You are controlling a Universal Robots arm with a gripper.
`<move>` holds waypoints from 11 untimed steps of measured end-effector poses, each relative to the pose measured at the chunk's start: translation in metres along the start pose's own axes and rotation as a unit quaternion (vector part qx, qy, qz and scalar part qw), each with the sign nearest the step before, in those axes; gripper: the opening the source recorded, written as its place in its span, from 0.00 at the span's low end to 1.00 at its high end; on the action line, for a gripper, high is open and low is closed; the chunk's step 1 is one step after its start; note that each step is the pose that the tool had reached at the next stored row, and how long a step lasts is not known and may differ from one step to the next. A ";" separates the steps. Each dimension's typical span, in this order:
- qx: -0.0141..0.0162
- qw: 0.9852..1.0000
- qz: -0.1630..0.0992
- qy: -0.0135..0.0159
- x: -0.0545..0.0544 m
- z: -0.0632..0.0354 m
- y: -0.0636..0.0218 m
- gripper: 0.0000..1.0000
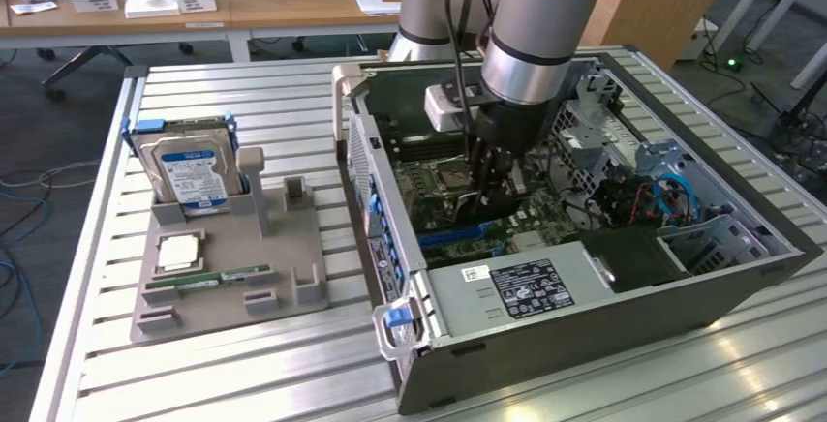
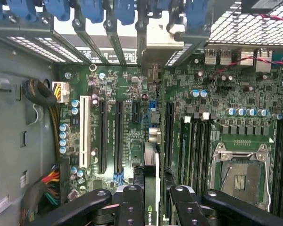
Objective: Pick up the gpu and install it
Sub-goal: 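Insert the gpu into the slot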
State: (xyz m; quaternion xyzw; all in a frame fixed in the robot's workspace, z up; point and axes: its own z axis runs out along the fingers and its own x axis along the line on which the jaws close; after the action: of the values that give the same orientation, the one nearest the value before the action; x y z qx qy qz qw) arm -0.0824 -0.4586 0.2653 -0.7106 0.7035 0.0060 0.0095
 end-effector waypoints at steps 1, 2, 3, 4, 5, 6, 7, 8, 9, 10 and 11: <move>0.000 1.000 0.000 0.000 0.000 0.0005 0.0007 0.26; 0.000 1.000 0.000 0.000 0.000 0.0010 0.0013 0.26; 0.000 1.000 0.000 0.000 0.000 0.0014 0.0018 0.26; 0.000 1.000 0.000 0.000 0.000 0.0016 0.0019 0.26; 0.000 1.000 0.000 0.000 0.000 0.0016 0.0019 0.26; 0.000 1.000 0.000 0.000 0.000 0.0016 0.0019 0.26; 0.000 1.000 0.000 0.000 0.000 0.0016 0.0019 0.26; 0.000 1.000 0.000 0.000 0.000 0.0017 0.0019 0.26; 0.000 1.000 0.000 0.000 0.000 0.0024 0.0019 0.26; 0.000 1.000 0.000 0.000 0.000 0.0030 0.0019 0.26; 0.000 1.000 0.000 0.000 0.000 0.0033 0.0020 0.26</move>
State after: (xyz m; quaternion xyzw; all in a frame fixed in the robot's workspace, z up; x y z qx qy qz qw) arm -0.0844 -0.4586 0.2620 -0.7106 0.7035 0.0061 0.0096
